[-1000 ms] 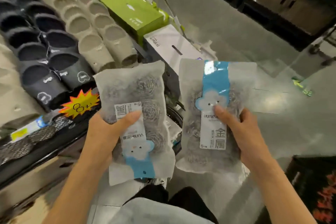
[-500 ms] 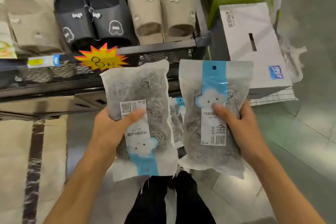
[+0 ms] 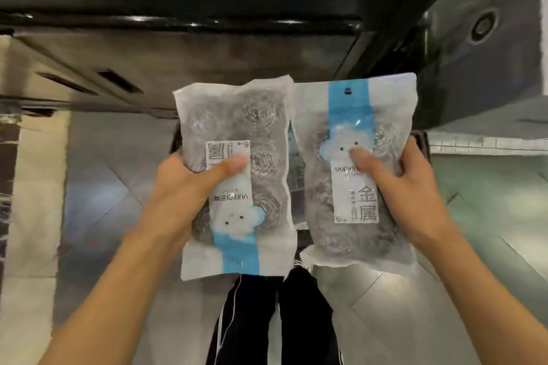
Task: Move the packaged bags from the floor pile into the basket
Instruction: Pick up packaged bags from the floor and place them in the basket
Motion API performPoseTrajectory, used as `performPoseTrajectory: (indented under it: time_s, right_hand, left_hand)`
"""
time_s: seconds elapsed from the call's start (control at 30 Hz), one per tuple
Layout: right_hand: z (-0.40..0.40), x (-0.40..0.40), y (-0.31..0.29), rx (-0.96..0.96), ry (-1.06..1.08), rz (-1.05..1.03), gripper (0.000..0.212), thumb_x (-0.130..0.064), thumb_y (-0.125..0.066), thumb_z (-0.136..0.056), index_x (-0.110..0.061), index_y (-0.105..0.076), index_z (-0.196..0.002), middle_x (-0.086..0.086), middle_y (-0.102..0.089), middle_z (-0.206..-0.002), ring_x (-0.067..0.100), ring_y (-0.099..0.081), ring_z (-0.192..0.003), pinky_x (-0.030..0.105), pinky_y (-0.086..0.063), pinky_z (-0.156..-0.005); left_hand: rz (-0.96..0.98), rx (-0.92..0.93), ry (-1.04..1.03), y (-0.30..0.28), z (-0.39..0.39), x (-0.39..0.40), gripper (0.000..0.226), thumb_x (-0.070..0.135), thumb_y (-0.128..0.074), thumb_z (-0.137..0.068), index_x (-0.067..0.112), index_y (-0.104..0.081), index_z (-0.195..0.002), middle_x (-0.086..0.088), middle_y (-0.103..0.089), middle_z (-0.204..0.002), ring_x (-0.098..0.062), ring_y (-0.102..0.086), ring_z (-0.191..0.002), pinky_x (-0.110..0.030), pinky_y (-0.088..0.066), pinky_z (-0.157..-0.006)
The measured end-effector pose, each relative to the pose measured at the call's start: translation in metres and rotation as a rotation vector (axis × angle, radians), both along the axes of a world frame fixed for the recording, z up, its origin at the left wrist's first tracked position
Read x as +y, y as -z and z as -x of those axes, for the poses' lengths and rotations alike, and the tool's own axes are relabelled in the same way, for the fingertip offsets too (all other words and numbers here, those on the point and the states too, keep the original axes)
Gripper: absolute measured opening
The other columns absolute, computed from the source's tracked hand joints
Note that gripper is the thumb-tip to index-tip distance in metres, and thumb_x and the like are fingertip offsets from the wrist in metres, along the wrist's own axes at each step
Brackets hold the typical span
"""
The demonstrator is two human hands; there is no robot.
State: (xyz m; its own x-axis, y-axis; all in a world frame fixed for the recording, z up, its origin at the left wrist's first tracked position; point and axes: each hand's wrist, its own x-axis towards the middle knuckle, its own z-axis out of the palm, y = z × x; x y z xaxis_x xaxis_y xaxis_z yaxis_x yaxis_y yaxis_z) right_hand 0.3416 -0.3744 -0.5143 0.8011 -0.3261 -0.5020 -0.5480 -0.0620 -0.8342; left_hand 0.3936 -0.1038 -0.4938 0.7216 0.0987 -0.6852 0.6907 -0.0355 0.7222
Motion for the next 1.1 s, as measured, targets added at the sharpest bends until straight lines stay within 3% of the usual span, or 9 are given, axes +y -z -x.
performPoseTrajectory:
  time_s: [0.17,0.23,0.3,0.5,0.67,0.9,0.97,1.03,1.1]
  right_hand:
    - [-0.016,-0.006,0.071,0.080,-0.103,0.149,0.063,-0.060,-0.083,-0.076,-0.027,-0.057,-0.123,-0.008,-0.076,-0.117,0.011,-0.075,-0.105,0.047,-0.062,-0.092]
    - [-0.021,-0.009,0.090,0.127,-0.212,0.346,0.058,-0.063,-0.075,-0.084,-0.028,-0.053,-0.124,-0.009,-0.074,-0.110,0.017,-0.074,-0.101,0.050,-0.060,-0.090]
    - [-0.021,-0.013,0.105,0.177,-0.318,0.564,0.072,-0.072,-0.063,-0.088,-0.022,-0.047,-0.138,-0.003,-0.071,-0.109,0.028,-0.070,-0.104,0.050,-0.056,-0.089]
    - [-0.013,-0.014,0.121,0.184,-0.309,0.918,0.054,-0.040,-0.054,-0.103,-0.007,-0.045,-0.145,0.023,-0.055,-0.136,0.043,-0.054,-0.124,0.055,-0.049,-0.092]
    - [-0.019,-0.010,0.111,0.044,-0.376,0.970,0.050,-0.038,-0.060,-0.101,-0.008,-0.050,-0.139,0.023,-0.051,-0.136,0.043,-0.052,-0.121,0.054,-0.049,-0.094]
    - [-0.033,-0.003,0.088,-0.146,-0.387,0.973,0.055,-0.040,-0.064,-0.098,-0.017,-0.050,-0.146,0.020,-0.045,-0.154,0.040,-0.045,-0.138,0.055,-0.042,-0.111]
    - [-0.035,-0.001,0.083,-0.142,-0.381,0.956,0.055,-0.040,-0.062,-0.099,-0.019,-0.049,-0.148,0.017,-0.043,-0.157,0.038,-0.043,-0.140,0.053,-0.040,-0.114]
    - [-0.037,0.002,0.077,-0.149,-0.380,0.955,0.056,-0.040,-0.061,-0.099,-0.017,-0.048,-0.149,0.017,-0.043,-0.157,0.038,-0.043,-0.140,0.052,-0.039,-0.113]
    - [-0.039,0.006,0.070,-0.174,-0.387,0.947,0.057,-0.042,-0.059,-0.099,-0.014,-0.049,-0.148,0.018,-0.044,-0.156,0.040,-0.044,-0.138,0.053,-0.039,-0.112]
  left_hand:
    - [-0.009,-0.004,-0.009,0.041,-0.004,0.007,0.040,0.023,-0.086,-0.065,0.011,-0.076,-0.102,0.000,-0.082,-0.087,-0.014,-0.079,-0.076,-0.026,-0.062,-0.062]
    - [-0.026,0.004,0.005,0.047,-0.001,0.010,0.048,0.027,-0.087,-0.061,0.010,-0.077,-0.105,-0.002,-0.082,-0.093,-0.017,-0.080,-0.083,-0.031,-0.065,-0.071]
    - [-0.033,0.010,0.014,0.049,0.003,0.013,0.050,0.027,-0.087,-0.060,0.011,-0.077,-0.106,-0.002,-0.082,-0.095,-0.018,-0.080,-0.085,-0.033,-0.065,-0.074]
    - [-0.058,0.032,0.017,0.059,0.006,0.018,0.048,0.027,-0.089,-0.061,0.015,-0.077,-0.105,0.000,-0.082,-0.092,-0.018,-0.080,-0.084,-0.033,-0.064,-0.074]
    - [-0.049,0.081,0.005,0.085,0.008,0.025,0.046,0.025,-0.091,-0.066,0.015,-0.077,-0.110,-0.002,-0.082,-0.101,-0.023,-0.079,-0.094,-0.042,-0.062,-0.087]
    - [-0.053,0.110,-0.017,0.125,-0.012,0.036,0.030,0.026,-0.091,-0.067,0.020,-0.078,-0.094,-0.004,-0.082,-0.100,-0.017,-0.079,-0.086,-0.045,-0.061,-0.092]
    - [-0.092,0.043,0.033,0.135,-0.020,0.042,0.043,0.037,-0.096,-0.064,0.020,-0.078,-0.099,-0.002,-0.082,-0.103,-0.019,-0.079,-0.093,-0.047,-0.061,-0.095]
    - [-0.245,-0.006,0.135,0.143,-0.026,0.046,0.070,0.063,-0.094,-0.056,0.022,-0.075,-0.110,0.002,-0.080,-0.108,-0.019,-0.077,-0.101,-0.046,-0.059,-0.097]
    - [-0.452,-0.033,0.256,0.147,-0.027,0.045,0.092,0.074,-0.086,-0.060,0.018,-0.062,-0.129,-0.004,-0.069,-0.128,-0.022,-0.066,-0.119,-0.045,-0.052,-0.107]
